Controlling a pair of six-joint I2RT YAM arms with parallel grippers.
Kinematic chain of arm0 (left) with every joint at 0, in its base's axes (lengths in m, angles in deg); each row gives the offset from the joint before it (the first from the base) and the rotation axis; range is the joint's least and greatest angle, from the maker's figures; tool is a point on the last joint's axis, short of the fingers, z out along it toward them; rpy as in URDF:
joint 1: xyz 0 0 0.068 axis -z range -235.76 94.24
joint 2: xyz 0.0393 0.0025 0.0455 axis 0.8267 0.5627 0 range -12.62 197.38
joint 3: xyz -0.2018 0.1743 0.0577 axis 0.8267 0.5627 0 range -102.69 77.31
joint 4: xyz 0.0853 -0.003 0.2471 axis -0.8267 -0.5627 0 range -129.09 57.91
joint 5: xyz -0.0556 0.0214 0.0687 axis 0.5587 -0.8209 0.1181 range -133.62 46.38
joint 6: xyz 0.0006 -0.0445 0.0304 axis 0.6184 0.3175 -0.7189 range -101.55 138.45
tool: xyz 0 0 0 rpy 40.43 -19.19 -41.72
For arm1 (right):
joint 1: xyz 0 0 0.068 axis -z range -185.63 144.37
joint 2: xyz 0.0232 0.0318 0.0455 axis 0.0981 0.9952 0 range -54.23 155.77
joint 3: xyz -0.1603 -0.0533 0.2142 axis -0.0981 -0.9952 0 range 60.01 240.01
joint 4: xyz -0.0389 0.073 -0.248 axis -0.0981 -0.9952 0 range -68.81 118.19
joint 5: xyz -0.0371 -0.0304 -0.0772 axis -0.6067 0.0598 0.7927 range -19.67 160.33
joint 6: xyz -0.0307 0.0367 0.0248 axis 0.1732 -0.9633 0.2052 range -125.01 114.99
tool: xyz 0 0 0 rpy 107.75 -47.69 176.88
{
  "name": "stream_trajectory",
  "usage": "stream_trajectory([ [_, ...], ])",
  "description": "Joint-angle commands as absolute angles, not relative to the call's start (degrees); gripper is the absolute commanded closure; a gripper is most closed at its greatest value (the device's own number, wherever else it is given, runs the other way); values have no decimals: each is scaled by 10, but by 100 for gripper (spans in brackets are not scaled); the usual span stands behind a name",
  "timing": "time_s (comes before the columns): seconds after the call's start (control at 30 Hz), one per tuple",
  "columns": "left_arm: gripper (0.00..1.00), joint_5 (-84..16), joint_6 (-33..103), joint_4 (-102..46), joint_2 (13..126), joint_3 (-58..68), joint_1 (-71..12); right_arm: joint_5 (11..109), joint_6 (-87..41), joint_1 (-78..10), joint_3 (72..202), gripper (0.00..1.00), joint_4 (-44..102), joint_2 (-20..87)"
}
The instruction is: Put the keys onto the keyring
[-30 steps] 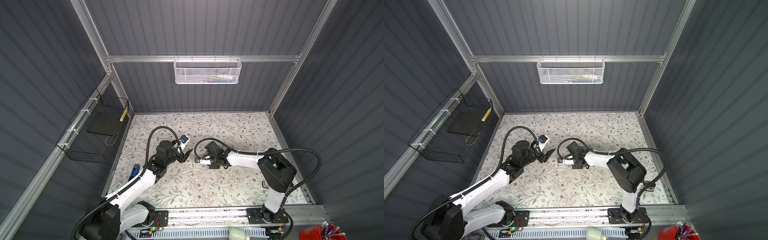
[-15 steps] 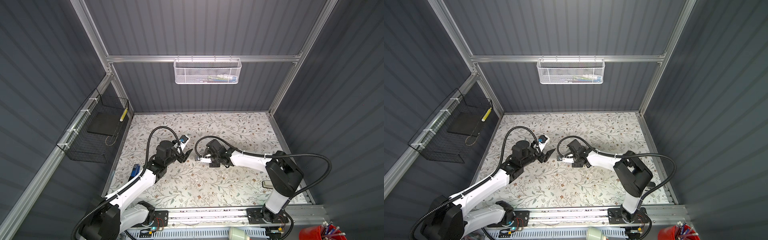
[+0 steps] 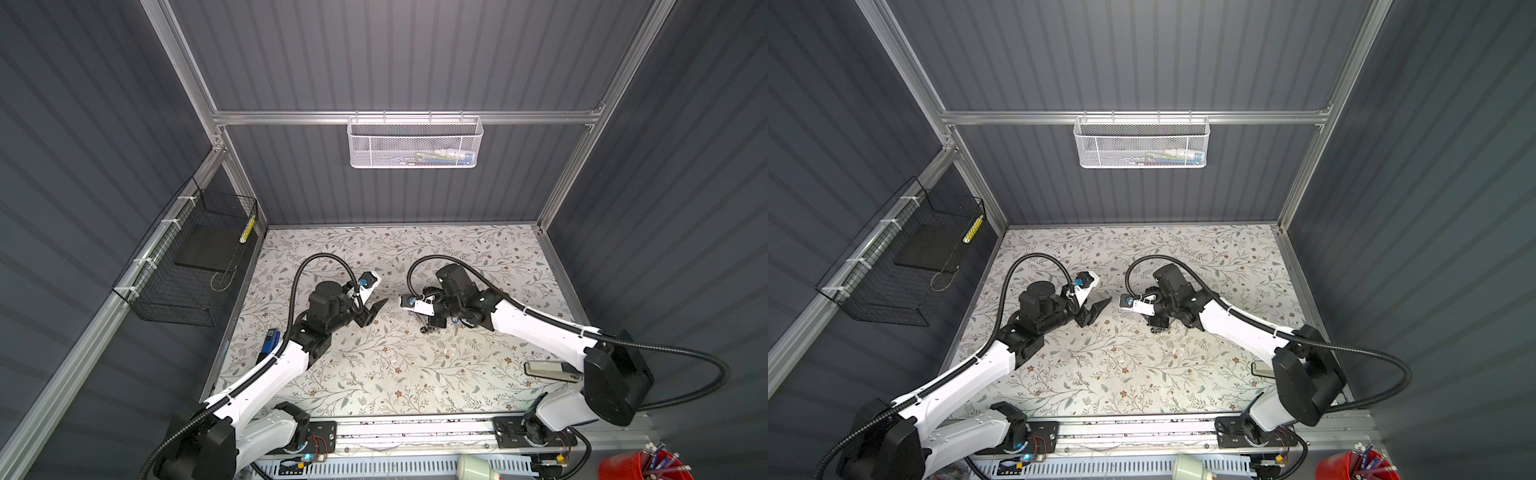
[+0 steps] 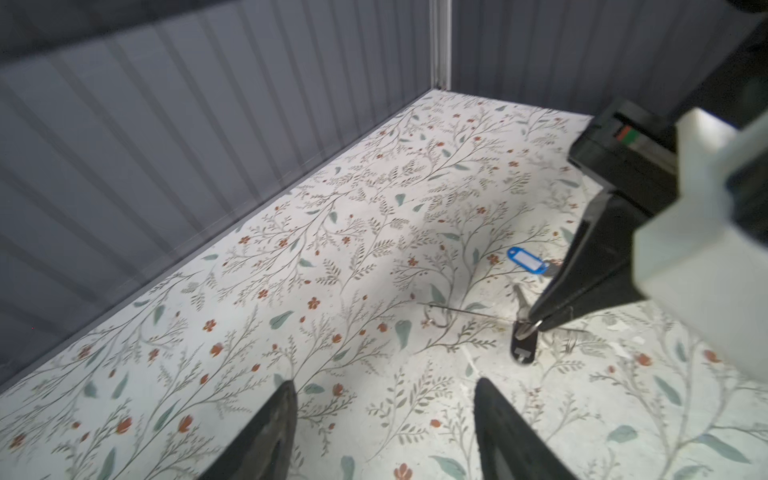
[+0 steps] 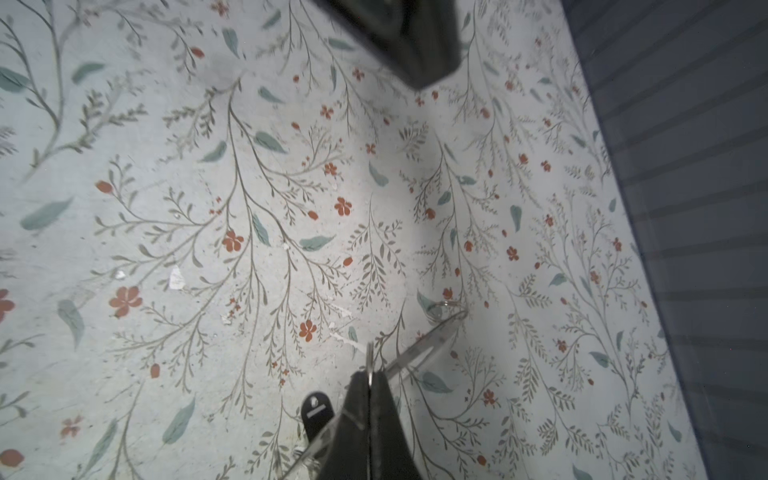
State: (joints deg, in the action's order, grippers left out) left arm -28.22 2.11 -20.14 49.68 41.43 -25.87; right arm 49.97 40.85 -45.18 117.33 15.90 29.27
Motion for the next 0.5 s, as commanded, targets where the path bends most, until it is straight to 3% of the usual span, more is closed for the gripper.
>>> stream_trajectory([
  [0.0,38,-202,19,-184,483,424,-259,397,367,-440,1155,100,198,262],
  [0.47,55,-71,-87,-211,460,415,-250,289,225,-419,1050,100,412,208],
])
